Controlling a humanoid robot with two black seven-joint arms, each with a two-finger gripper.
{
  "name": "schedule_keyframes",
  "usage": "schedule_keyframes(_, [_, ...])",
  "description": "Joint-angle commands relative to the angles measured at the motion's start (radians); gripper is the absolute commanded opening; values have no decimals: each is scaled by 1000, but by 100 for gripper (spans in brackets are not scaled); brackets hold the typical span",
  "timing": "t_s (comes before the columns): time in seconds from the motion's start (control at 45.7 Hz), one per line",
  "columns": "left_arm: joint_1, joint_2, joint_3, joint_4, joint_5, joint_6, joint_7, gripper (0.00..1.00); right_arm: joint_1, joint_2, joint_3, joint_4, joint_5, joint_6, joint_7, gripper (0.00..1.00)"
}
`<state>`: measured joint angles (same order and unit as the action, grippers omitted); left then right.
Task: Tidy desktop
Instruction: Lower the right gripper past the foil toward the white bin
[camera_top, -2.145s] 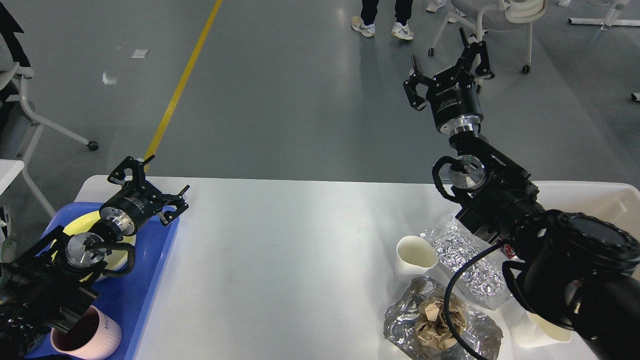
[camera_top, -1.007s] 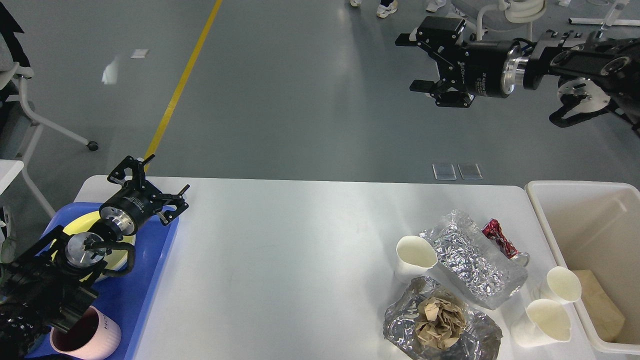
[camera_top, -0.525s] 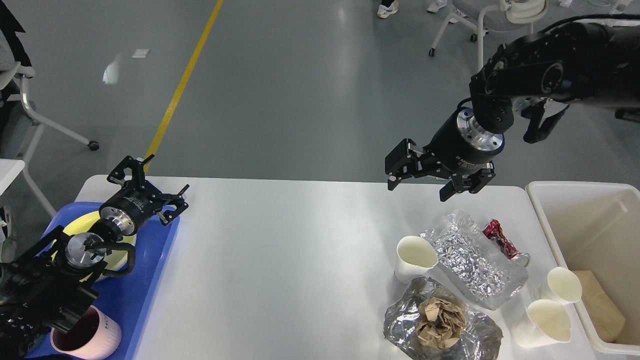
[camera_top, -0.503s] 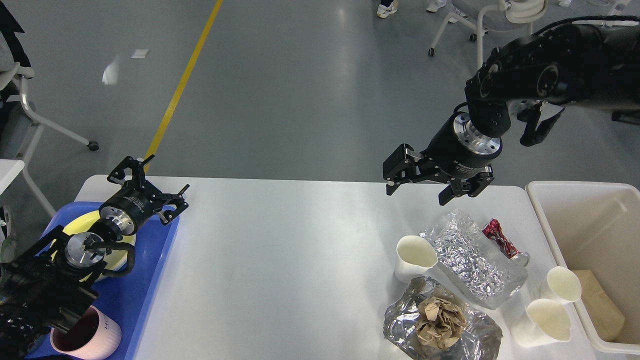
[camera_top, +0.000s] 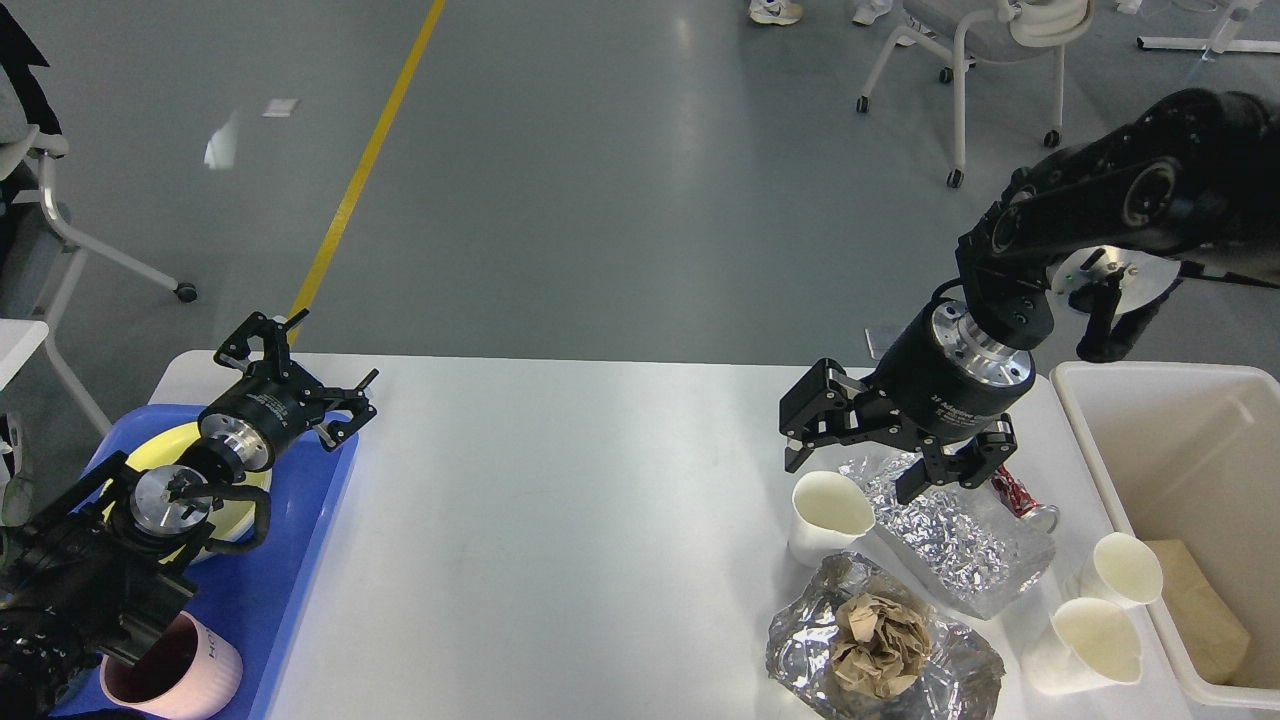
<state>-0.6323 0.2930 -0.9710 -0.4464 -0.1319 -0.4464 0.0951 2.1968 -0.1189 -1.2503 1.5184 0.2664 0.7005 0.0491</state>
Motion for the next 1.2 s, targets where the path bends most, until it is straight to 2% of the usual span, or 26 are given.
schedule_keyframes(0.0, [0,0,0,0,0,0,0,100,-9,5,0,0,17,-36,0,100])
schedule_keyframes(0.35, [0,0,0,0,0,0,-2,100,-12,-4,0,3,30,-52,0,100])
schedule_keyframes(0.46, [0,0,0,0,0,0,-2,100,-35,-65,-43,40,27,-65,0,100])
schedule_keyframes(0.722, [0,0,0,0,0,0,-2,100,-130,-154,-107,224,28,-259,2,100])
schedule_keyframes(0.985, [0,0,0,0,0,0,-2,100,-337,-329,-104,226,30,-355,2,100])
schedule_keyframes(1.138, [0,0,0,0,0,0,-2,100,-515,-410,-83,226,27,-475,8,100])
schedule_keyframes(1.182, [0,0,0,0,0,0,-2,100,-612,-421,-48,223,25,-539,14,100])
